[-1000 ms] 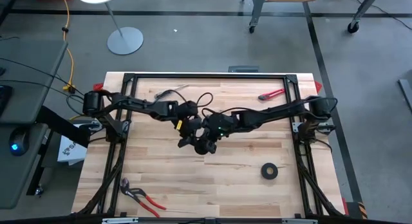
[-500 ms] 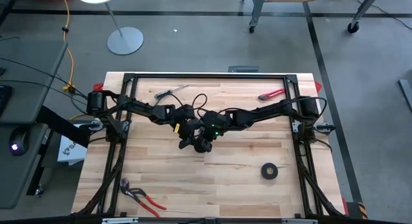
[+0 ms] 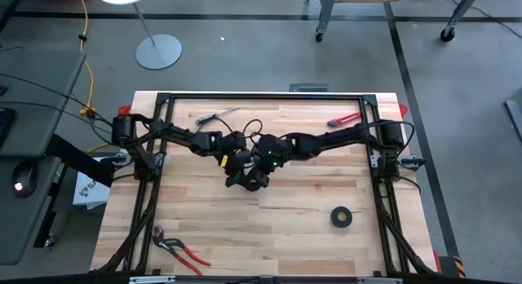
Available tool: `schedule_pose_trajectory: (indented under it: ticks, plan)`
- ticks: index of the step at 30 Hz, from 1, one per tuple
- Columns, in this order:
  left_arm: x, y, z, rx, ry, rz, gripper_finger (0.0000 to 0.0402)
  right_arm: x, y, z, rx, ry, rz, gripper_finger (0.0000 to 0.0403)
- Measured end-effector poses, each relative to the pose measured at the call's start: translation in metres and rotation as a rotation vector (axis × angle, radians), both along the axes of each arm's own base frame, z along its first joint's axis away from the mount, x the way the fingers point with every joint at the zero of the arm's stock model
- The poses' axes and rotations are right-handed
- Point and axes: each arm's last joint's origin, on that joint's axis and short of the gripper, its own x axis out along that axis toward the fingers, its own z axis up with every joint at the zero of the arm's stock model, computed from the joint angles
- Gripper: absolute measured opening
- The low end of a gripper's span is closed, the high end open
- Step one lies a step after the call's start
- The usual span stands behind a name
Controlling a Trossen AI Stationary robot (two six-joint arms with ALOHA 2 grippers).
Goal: Coil cords
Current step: Coil the black wire on the black spool
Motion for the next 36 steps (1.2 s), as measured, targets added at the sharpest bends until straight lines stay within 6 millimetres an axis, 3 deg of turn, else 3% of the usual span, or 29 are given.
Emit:
schedule_pose_trajectory:
  ticks: [6,13,20,29,36]
  plan:
    - [0.003,0.007,0.004,0.005,-0.008,0.013,0.0155,-0.001,-0.002,0.0,0.004,0.005,0.009,0.0]
    - [0.001,0.012,0.006,0.042,0.031,-0.017,0.0187,-0.002,-0.004,-0.001,-0.028,0.021,-0.02,0.0]
    - [-0.009,0.015,0.002,0.035,0.134,-0.018,0.0193,-0.003,-0.004,-0.003,-0.044,0.042,-0.016,0.0]
    - [-0.011,0.019,0.016,0.212,0.061,-0.019,0.0193,-0.004,-0.005,-0.003,-0.062,0.048,-0.024,0.0]
    - [-0.02,0.02,0.018,0.219,0.106,-0.042,0.0193,-0.004,-0.005,-0.004,-0.086,0.047,-0.032,0.0]
